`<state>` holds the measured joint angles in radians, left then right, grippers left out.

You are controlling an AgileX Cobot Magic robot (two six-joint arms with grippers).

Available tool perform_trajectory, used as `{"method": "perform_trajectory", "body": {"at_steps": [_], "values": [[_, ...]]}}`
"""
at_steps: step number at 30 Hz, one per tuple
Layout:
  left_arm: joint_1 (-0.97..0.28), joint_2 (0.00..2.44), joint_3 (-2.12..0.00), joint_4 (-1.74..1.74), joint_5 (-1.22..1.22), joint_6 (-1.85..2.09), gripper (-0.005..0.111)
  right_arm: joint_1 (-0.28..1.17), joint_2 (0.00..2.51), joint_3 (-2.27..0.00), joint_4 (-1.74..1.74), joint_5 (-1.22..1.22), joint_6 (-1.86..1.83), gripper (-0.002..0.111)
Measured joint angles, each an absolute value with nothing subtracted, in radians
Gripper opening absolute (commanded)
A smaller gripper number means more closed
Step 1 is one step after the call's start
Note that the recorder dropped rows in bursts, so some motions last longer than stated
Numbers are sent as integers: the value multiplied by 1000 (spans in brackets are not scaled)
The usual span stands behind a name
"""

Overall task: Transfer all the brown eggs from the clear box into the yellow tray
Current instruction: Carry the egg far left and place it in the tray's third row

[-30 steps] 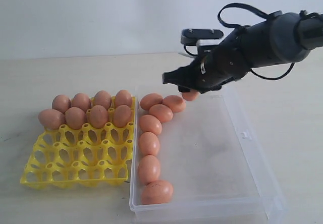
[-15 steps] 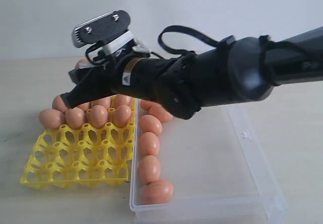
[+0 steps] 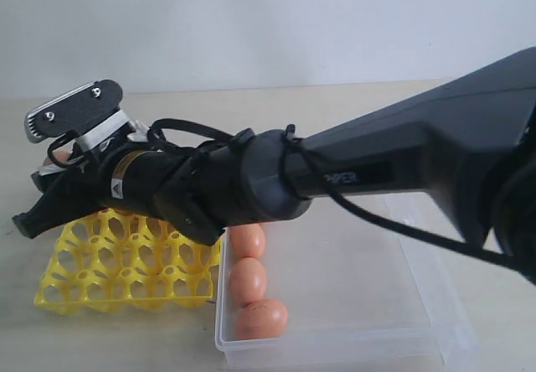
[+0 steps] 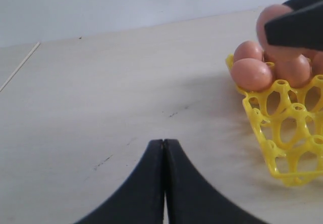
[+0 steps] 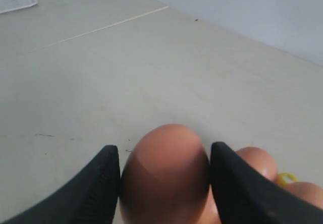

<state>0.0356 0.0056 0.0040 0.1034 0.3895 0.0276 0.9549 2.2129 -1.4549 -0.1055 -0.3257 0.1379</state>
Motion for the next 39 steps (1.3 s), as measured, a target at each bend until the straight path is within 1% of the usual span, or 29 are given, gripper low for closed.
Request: {"method": "perform_trajectory", "body": {"at_steps": [10, 13, 16, 23, 28, 34, 36, 39], "values": [[36, 6, 4, 103, 389, 28, 0, 973, 2287, -1512, -109, -206, 178, 0], [36, 6, 4, 103, 389, 28, 0, 973, 2289, -1512, -109, -194, 178, 3], [36, 6, 4, 103, 389, 28, 0, 973, 2289, -1512, -109, -194, 182, 11], [36, 6, 4, 103, 389, 28, 0, 973, 2292, -1512, -109, -204, 186, 34], [36, 6, 4, 103, 389, 28, 0, 973, 2301, -1512, -109, -219, 186, 44], [36, 6, 4, 103, 389, 28, 0, 974, 2302, -1512, -109, -219, 186, 62], [36, 6, 4, 103, 389, 28, 0, 974, 2302, -1512, -109, -219, 186, 63], [36, 6, 4, 103, 389, 28, 0, 974, 2302, -1512, -109, -202, 186, 62]]}}
